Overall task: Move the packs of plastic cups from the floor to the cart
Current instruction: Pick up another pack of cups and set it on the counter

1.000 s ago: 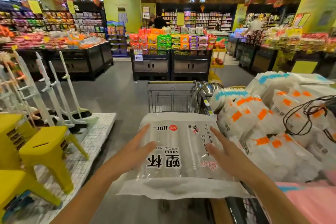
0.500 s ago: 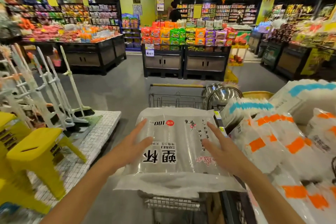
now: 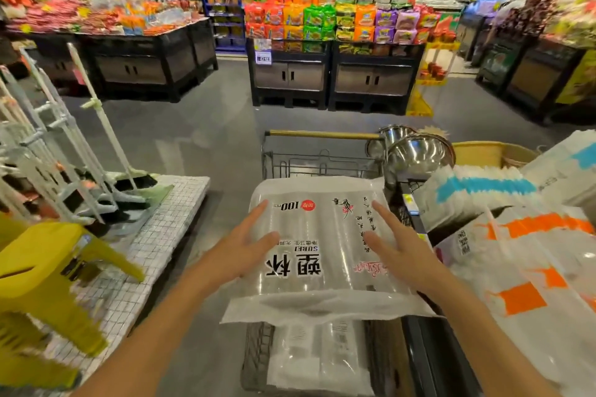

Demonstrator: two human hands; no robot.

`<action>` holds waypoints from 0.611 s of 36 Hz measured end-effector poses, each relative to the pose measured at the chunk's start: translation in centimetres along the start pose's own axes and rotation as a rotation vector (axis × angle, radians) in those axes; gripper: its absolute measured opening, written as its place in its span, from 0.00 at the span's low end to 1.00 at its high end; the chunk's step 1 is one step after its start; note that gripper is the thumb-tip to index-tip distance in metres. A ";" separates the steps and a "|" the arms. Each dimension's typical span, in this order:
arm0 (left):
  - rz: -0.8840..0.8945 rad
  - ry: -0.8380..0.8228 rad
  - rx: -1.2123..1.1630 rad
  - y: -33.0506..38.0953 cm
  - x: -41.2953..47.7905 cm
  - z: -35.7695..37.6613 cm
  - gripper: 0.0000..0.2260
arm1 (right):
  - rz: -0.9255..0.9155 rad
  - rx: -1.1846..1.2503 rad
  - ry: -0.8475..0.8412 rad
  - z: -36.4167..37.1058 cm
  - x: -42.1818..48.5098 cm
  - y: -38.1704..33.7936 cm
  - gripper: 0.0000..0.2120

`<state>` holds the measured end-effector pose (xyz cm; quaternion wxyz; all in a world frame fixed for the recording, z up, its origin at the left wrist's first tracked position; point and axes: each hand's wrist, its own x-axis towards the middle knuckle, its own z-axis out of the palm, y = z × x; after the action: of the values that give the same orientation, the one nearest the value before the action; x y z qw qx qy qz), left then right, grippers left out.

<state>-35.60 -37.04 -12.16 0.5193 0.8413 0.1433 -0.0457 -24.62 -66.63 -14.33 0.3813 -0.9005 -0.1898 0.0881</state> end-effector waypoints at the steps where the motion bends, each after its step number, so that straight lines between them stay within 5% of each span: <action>1: 0.006 -0.016 -0.005 -0.5 1.3 -0.3 0.28 | 0.010 0.010 0.007 0.4 1.0 0.2 0.31; 12: -0.016 -0.098 0.034 -4.9 15.1 0.4 0.30 | 0.148 0.006 0.022 4.5 10.7 3.6 0.32; 22: -0.139 -0.058 -0.003 -9.9 27.7 6.5 0.31 | 0.233 0.096 -0.021 10.2 21.8 13.7 0.31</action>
<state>-11.51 -33.31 -29.89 0.5198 0.8270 0.1863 -0.1058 -4.03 -59.75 -31.62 0.4092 -0.8961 -0.0832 0.1503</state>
